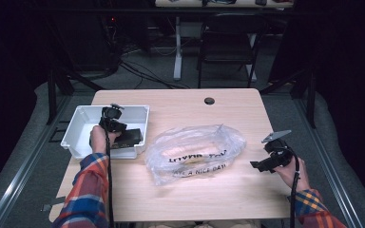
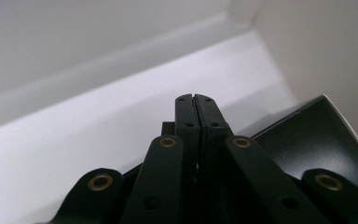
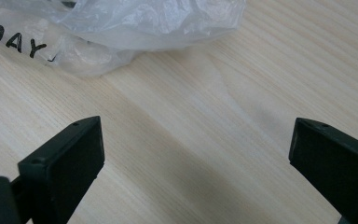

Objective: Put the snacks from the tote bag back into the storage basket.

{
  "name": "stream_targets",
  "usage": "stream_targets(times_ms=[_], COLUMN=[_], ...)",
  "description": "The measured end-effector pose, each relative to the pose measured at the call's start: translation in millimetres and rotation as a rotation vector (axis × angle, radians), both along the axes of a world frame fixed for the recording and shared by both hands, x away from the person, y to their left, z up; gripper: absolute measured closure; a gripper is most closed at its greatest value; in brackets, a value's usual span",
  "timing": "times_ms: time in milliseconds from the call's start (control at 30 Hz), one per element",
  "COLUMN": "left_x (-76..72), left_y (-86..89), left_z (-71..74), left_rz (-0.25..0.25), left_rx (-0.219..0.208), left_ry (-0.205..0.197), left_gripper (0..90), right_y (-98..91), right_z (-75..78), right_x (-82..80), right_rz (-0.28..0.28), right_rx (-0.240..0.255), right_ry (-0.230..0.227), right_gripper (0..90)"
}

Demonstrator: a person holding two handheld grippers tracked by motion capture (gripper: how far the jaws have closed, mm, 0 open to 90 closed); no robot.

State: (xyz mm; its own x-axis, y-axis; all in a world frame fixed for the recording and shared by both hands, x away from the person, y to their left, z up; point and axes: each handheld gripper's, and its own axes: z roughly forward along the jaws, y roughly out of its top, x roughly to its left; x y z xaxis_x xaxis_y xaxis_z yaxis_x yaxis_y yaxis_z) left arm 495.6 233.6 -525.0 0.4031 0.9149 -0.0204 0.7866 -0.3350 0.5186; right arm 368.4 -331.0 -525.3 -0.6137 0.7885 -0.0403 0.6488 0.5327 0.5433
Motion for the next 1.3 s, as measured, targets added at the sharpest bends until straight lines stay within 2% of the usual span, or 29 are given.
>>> stream_targets(times_ms=[267,367,533,667,867,900,933,967,1033,1300], left_x=[-5.6,-5.9,-7.1,-8.3,-9.9,-10.6,-10.6,-10.9,-11.1,-13.8], left_y=[4.9,7.2,12.3,14.8,15.2,16.4,16.4,19.3,22.1,25.2], left_z=[-0.7,-0.8,-0.2,0.0,0.8,1.6,1.6,2.1,1.6,0.9], left_rz=[0.008,0.027,0.087,0.078,0.092,0.115,0.115,0.132,0.144,0.155], left_rx=[-0.007,-0.008,0.021,0.016,0.028,0.04,0.04,0.067,0.074,0.069], left_ry=[0.007,0.014,0.013,0.019,0.029,0.018,0.018,0.013,0.017,0.032], left_gripper=[88.5,87.9,85.6,85.4,84.1,82.8,82.6,82.3,82.1,82.5], right_y=[1.4,1.4,0.9,0.9,1.0,1.1,1.1,1.1,1.1,1.1], right_z=[0.1,-0.1,0.0,0.1,0.2,0.4,0.4,0.1,0.1,0.3], right_x=[0.1,0.1,-0.1,-0.2,0.0,0.0,0.0,0.0,0.1,-0.1], right_rz=[0.005,0.0,0.0,-0.002,0.001,0.004,0.004,0.0,0.001,0.0], right_rx=[0.002,0.002,0.003,0.001,0.002,0.002,0.002,0.003,0.002,0.002], right_ry=[0.004,0.003,0.001,-0.002,-0.001,0.002,0.002,0.0,0.002,-0.002], right_gripper=[2.7,2.7,2.7,2.7,2.7,2.8,2.8,2.7,2.7,2.8])
